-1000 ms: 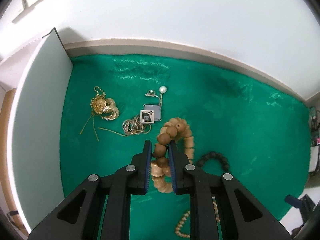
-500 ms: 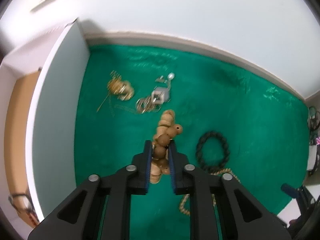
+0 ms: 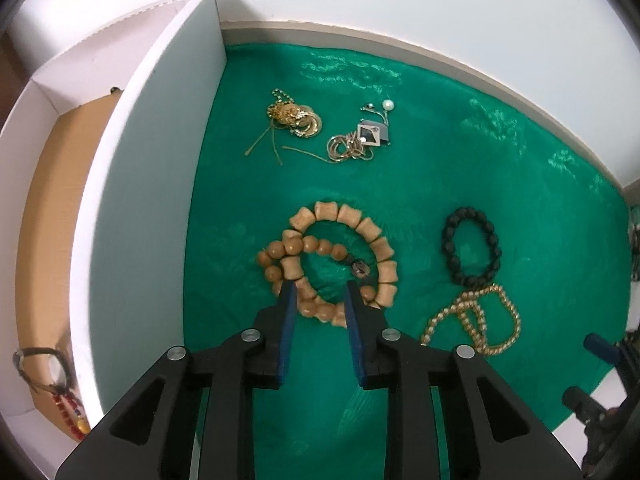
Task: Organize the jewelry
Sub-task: 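Close left tool on wooden bead bracelet while right tool grasps black bead bracelet, then carry wooden bracelet with left tool while right tool carries black bracelet into box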
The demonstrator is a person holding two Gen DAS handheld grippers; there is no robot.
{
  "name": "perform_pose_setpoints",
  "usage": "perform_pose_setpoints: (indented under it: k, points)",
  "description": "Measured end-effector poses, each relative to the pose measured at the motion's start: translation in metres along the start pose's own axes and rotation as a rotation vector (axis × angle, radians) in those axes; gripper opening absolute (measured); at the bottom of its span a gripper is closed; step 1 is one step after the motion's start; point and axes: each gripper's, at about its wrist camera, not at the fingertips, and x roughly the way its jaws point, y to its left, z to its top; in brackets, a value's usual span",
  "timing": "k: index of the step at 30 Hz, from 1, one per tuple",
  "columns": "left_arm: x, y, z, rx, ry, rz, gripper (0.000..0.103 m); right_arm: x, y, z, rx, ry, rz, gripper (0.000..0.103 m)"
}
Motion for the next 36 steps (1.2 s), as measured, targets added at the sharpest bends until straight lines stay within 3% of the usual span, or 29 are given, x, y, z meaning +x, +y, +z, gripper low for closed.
perform_pose_setpoints:
  k: [6, 13, 16, 20, 28, 33, 36]
  points:
    - [0.015, -0.025, -0.001, 0.128, 0.002, -0.037, 0.024, 0.002, -0.001, -0.001, 0.006, 0.008, 0.003, 0.085]
    - [0.057, -0.03, 0.012, 0.125, 0.064, 0.006, 0.023, -0.001, -0.003, -0.003, 0.02, -0.001, -0.005, 0.085]
    - [0.059, -0.041, 0.016, 0.169, 0.038, 0.042, 0.023, 0.0, -0.007, -0.007, 0.037, 0.004, -0.007, 0.085]
    - [0.054, -0.043, 0.02, 0.153, 0.033, 0.036, 0.011, -0.001, -0.012, -0.009, 0.051, 0.001, -0.007, 0.085]
    - [-0.02, -0.012, 0.008, 0.017, -0.077, -0.059, 0.011, 0.002, -0.009, 0.003, 0.015, -0.036, 0.035, 0.085]
    - [-0.068, 0.02, -0.005, -0.102, -0.141, -0.13, 0.011, 0.027, 0.009, 0.041, -0.067, -0.039, 0.119, 0.083]
    - [-0.094, 0.033, -0.016, -0.141, -0.175, -0.16, 0.011, 0.047, 0.023, 0.063, -0.113, -0.013, 0.151, 0.062]
